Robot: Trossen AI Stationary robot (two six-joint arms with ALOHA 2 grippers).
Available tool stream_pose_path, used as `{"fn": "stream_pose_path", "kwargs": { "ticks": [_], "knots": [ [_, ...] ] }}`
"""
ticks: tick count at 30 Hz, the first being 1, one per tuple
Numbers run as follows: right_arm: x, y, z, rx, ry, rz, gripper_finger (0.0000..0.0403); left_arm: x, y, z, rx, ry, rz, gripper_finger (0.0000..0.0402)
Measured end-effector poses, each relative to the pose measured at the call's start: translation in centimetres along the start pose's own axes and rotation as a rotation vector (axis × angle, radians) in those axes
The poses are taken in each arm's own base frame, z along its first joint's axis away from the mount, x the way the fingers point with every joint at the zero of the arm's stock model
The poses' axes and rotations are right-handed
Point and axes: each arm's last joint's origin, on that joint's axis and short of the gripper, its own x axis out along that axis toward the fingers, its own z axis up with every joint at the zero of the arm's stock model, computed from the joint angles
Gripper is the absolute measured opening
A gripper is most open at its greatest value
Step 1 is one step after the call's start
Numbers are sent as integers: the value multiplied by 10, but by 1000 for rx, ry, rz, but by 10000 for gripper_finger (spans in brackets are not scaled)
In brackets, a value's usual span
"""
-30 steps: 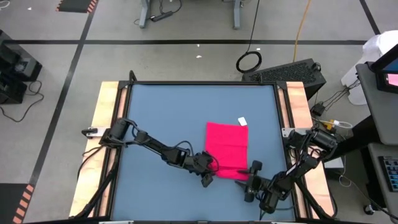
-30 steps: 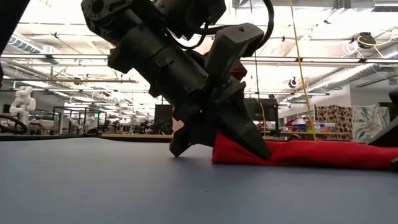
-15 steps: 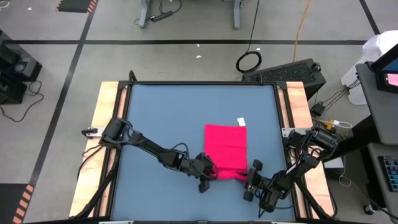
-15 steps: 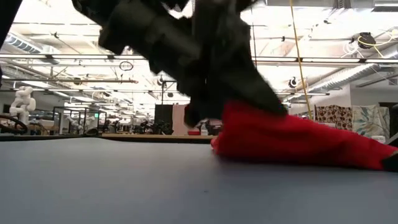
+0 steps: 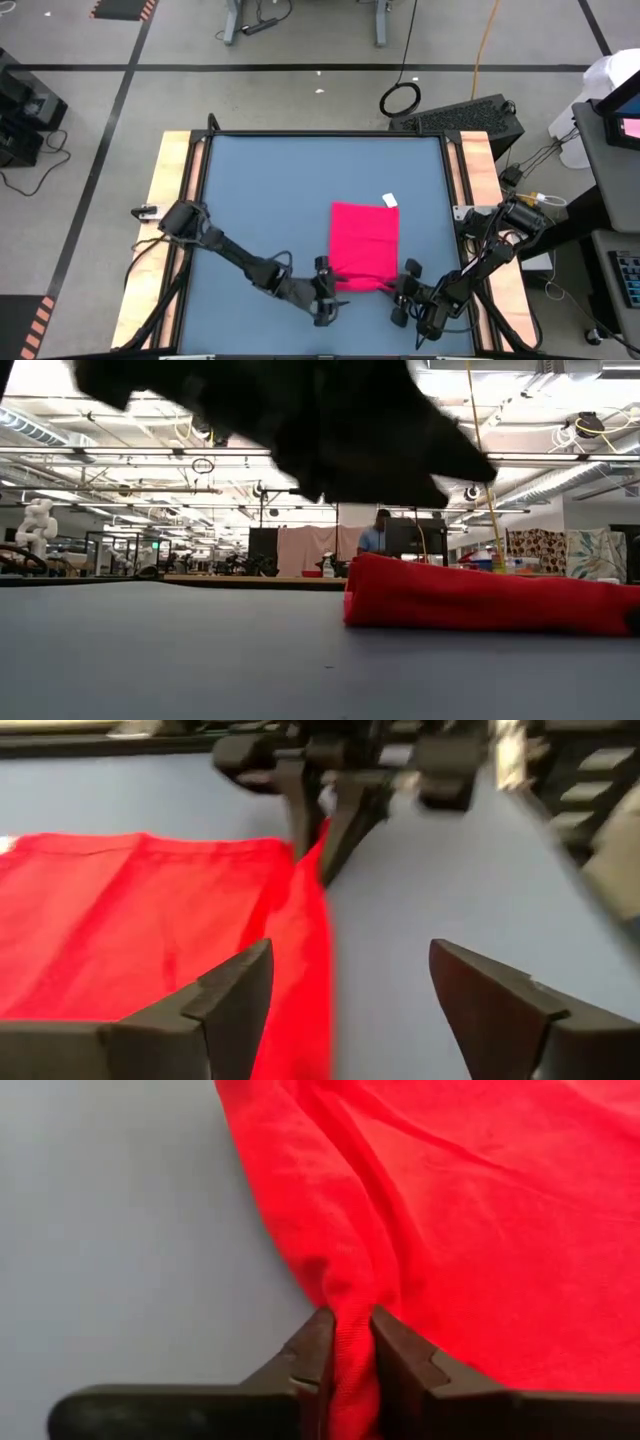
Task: Roll towel
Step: Roll the red towel
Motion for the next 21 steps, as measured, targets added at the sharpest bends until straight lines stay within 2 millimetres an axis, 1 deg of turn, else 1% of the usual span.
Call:
{"fn": "stream_pose_path", "kwargs": {
  "ticks": [2,6,11,14,17,19,21],
  "knots": [
    [-2,1,3,11,25,17,45,2,-5,-9,25,0,49,276],
    [-3,2,7,15,48,32,45,8,-9,-23,39,24,66,276],
    [-2,2,8,27,46,29,45,11,-9,-31,46,41,61,276],
    [-2,2,8,29,52,31,45,15,-7,-35,32,52,48,273],
    [-2,2,8,29,52,32,45,18,-2,-36,18,63,59,252],
    [-2,2,8,29,53,33,45,19,1,-36,1,62,65,226],
    [-2,2,8,25,59,35,45,21,5,-36,-13,72,66,192]
  ]
}}
